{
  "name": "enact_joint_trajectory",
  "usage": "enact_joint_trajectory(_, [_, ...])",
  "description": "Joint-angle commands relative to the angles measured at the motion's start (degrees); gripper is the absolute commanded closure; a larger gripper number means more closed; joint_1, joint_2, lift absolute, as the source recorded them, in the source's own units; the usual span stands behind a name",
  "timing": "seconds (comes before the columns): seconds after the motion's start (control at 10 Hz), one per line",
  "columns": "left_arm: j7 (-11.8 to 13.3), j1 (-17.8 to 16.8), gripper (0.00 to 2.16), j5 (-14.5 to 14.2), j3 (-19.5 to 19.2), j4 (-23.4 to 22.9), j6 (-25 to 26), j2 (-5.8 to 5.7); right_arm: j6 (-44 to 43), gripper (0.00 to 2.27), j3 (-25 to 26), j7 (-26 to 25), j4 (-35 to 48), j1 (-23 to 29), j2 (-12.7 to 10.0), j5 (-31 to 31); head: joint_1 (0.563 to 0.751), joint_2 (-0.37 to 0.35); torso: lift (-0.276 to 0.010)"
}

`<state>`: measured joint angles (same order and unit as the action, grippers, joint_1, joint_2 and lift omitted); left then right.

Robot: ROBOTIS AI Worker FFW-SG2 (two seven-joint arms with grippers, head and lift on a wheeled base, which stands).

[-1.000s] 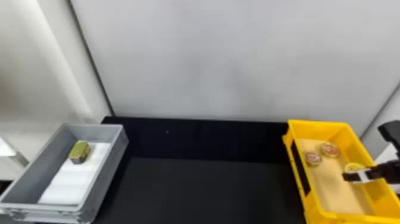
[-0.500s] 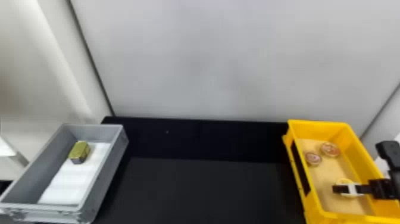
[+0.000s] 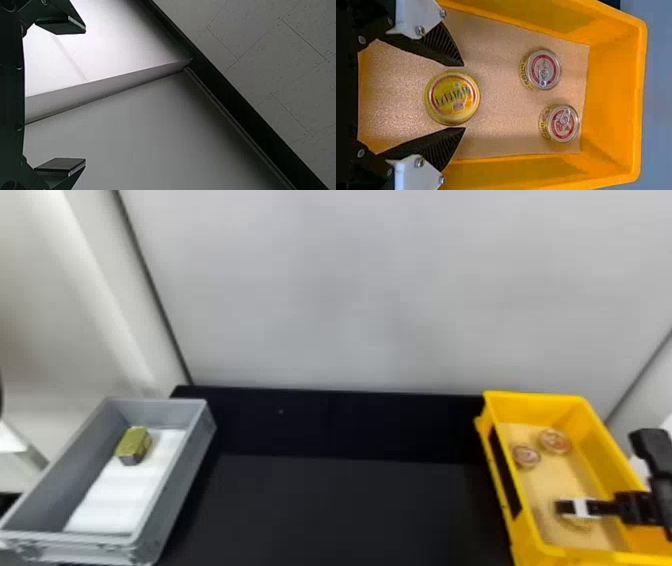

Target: Pick up the round yellow can and place it in the yellow rectangular box

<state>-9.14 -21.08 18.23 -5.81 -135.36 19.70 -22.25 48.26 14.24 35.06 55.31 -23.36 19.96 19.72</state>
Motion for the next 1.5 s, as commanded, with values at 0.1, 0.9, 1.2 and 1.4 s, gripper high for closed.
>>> enact_joint_trajectory(0.1, [0.0, 0.1, 0.11, 0.0, -0.1, 0.0, 0.0, 0.09, 0.5, 0.0, -0.5, 0.0, 1.4, -0.2, 0.1, -1.2, 0.663, 0.054, -0.01])
enact_joint_trajectory(0.9, [0.1, 0.5, 0.11, 0.0, -0.7, -0.3, 0.3, -0.09, -3.1, 0.07, -2.6, -16.1, 35.7, 0.2, -0.8, 1.9, 0.663, 0.054, -0.01])
enact_joint_trajectory(1.2, [0.2, 1.2, 0.11, 0.1, -1.4, -0.6, 0.4, -0.35, -13.0, 0.08, -6.1, -30.6, 47.3, 0.3, -1.7, 0.4, 0.663, 0.054, -0.01])
enact_joint_trajectory(1.4, [0.2, 1.3, 0.11, 0.1, -1.6, -0.6, 0.4, -0.53, -21.6, 0.09, -8.8, -38.1, 53.1, -1.3, -1.8, 0.5, 0.663, 0.054, -0.01])
